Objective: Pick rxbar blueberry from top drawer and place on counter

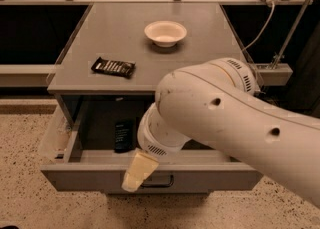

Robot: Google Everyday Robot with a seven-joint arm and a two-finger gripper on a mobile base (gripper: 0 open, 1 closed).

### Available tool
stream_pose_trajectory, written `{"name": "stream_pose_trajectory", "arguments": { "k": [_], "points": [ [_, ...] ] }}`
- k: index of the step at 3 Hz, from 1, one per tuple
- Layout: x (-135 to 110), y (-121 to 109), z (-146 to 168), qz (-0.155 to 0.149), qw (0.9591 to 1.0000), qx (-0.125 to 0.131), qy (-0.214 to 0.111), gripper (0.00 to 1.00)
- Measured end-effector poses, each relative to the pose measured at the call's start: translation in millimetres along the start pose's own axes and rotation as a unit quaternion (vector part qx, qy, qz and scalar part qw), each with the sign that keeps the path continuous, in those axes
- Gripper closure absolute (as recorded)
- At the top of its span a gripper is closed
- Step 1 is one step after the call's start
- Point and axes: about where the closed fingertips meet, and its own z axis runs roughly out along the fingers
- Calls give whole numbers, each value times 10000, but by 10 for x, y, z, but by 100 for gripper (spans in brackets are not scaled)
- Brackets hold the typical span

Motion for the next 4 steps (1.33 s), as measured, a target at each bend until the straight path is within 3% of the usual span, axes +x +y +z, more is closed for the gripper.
{"name": "stream_pose_trajectory", "arguments": {
  "k": [1,2,3,4],
  "points": [
    [-7,2,-3,4,10000,-3,-8,0],
    [-12,-134,236,197,9992,-191,-295,0],
    [-179,-465,715,345,9956,-600,-635,0],
    [-355,-709,1031,407,9928,-761,-825,0]
  ]
}}
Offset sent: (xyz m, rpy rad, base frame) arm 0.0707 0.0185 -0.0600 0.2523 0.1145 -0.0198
